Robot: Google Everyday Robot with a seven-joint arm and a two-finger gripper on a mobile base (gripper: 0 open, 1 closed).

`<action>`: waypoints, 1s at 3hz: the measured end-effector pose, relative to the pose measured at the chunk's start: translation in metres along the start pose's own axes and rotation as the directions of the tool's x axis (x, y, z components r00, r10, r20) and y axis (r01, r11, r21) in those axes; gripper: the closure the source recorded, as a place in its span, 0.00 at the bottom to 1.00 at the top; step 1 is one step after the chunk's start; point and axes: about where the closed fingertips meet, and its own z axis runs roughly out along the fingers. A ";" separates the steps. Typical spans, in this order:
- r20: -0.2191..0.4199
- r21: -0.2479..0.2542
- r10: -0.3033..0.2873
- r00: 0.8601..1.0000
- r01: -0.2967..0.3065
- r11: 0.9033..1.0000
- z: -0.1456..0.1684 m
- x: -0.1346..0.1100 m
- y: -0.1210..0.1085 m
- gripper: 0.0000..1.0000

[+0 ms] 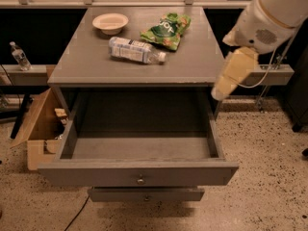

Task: Place blue plastic bottle into top drawer

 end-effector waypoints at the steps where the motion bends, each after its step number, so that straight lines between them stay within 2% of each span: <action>1: 0.080 -0.041 0.130 0.988 -0.127 0.991 0.028 -0.037 -0.027 0.00; 2: 0.088 -0.053 0.183 0.979 -0.179 0.982 0.033 -0.042 -0.031 0.00; 3: 0.088 -0.053 0.182 0.979 -0.178 0.983 0.033 -0.043 -0.031 0.00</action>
Offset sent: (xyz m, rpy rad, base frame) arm 0.0419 0.0325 -0.0062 0.1220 0.0455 -0.0884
